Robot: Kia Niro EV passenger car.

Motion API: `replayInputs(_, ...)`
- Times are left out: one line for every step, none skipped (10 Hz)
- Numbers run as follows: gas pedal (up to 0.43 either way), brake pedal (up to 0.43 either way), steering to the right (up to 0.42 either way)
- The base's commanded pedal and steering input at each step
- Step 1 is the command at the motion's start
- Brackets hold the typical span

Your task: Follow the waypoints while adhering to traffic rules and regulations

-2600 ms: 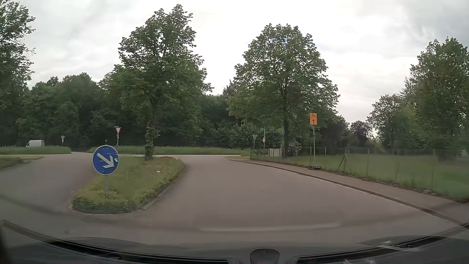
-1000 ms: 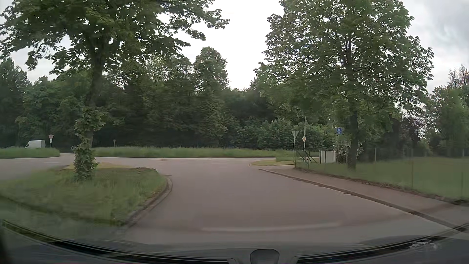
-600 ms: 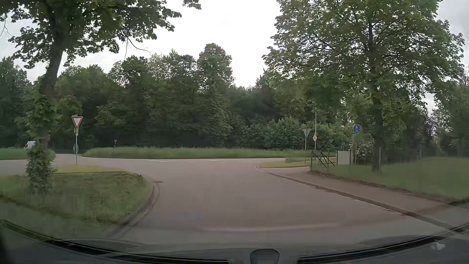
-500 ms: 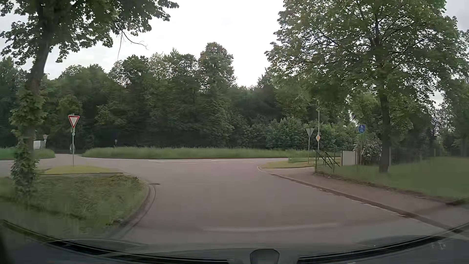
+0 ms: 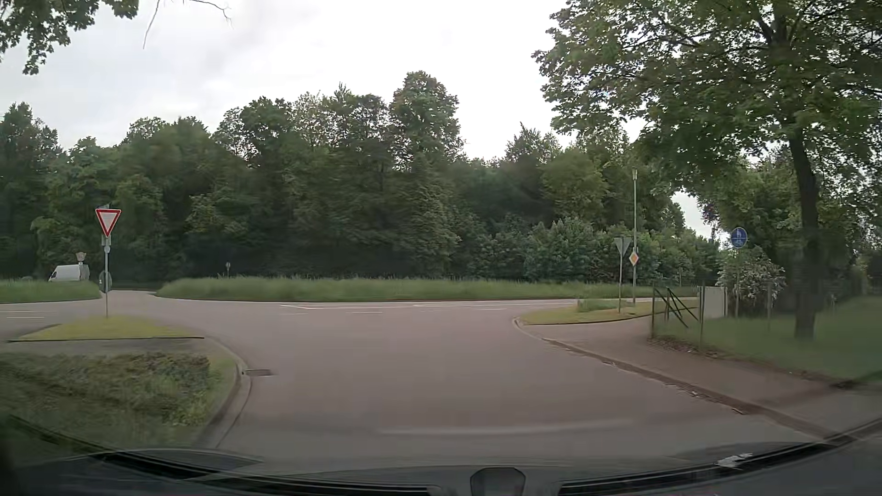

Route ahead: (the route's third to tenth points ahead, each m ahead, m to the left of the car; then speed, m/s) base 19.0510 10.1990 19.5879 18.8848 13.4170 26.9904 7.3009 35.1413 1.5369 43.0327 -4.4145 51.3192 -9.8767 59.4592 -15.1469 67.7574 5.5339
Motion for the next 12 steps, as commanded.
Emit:
replayInputs(0.000, 0.116, -0.080)
replayInputs(0.000, 0.116, -0.092)
replayInputs(0.000, 0.122, -0.105)
replayInputs(0.000, 0.134, -0.120)
replayInputs(0.000, 0.140, -0.135)
replayInputs(0.000, 0.140, -0.147)
replayInputs(0.000, 0.146, -0.162)
replayInputs(0.000, 0.146, -0.177)
replayInputs(0.000, 0.134, -0.194)
replayInputs(0.000, 0.128, -0.208)
replayInputs(0.000, 0.122, -0.221)
replayInputs(0.000, 0.122, -0.232)
